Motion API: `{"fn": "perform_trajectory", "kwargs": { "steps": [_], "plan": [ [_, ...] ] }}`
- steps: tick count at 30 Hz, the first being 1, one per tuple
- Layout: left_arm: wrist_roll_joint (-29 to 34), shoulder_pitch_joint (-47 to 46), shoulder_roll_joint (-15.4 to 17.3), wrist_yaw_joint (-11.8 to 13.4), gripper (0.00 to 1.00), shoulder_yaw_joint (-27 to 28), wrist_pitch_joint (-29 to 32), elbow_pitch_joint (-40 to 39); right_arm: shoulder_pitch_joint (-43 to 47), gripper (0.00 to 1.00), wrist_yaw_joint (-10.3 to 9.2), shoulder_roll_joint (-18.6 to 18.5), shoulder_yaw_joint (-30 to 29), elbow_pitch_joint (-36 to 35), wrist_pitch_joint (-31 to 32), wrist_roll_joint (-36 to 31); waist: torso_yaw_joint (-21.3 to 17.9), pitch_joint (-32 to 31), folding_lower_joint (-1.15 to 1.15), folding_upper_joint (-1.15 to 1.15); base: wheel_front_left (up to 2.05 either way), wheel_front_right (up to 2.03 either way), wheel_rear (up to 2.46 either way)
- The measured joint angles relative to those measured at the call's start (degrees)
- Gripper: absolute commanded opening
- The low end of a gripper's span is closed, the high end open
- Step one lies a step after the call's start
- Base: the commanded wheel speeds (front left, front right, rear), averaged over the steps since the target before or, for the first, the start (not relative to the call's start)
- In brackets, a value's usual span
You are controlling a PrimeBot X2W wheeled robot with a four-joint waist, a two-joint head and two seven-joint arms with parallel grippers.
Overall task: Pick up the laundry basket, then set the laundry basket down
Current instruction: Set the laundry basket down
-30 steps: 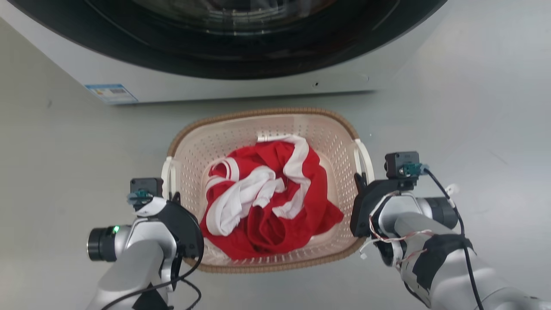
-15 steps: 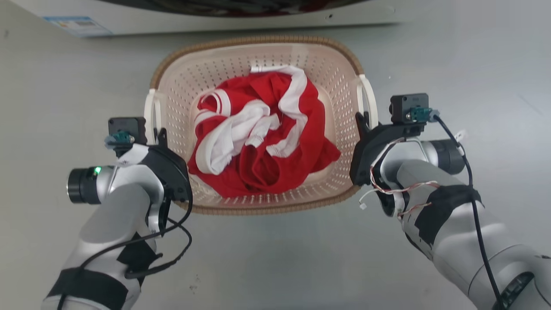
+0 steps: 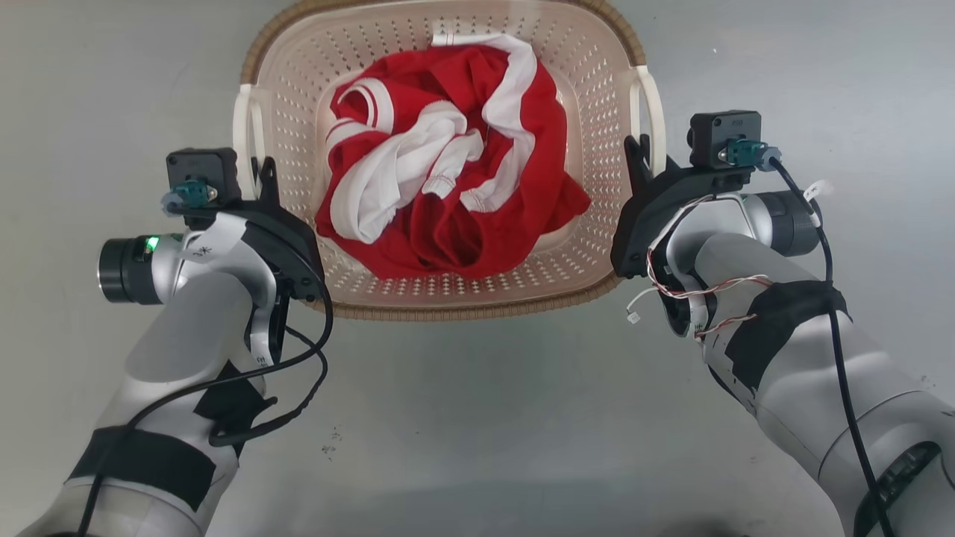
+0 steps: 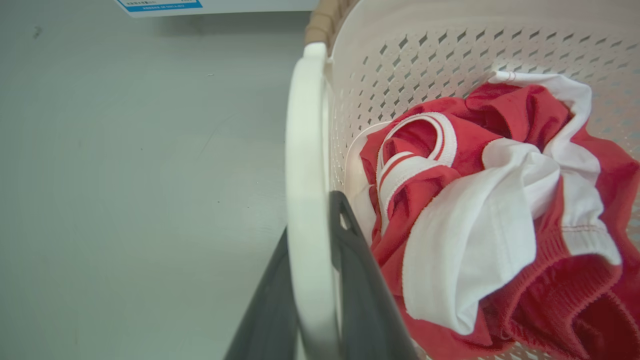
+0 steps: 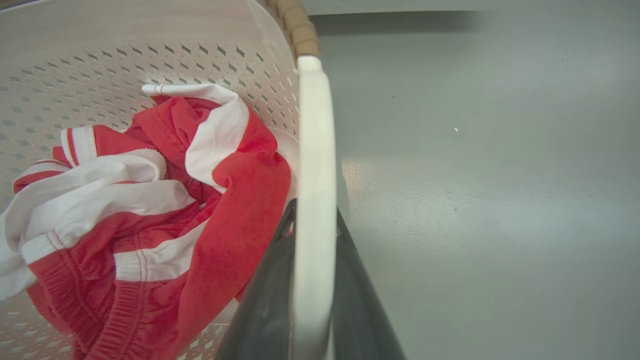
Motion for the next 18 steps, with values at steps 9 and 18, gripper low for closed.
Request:
{"fn": "perform_trajectory", "kwargs": {
  "steps": [9,18],
  "plan": [
    [0.1,-1.7,-0.2,0.0,0.0,0.1,-0.8,1.3,-1.2,0.0,0.0,-0.1,0.3,0.1,-1.0,-0.1,0.5,0.9,0.01,0.0,0.0,0.0,0.0],
    [0.3,-2.9,-0.3,0.0,0.0,0.0,-1.3,2.2,-1.2,0.0,0.0,-0.1,0.5,-0.1,-1.5,-0.1,0.6,1.1,0.02,0.01,0.0,0.0,0.0]
  ]
}}
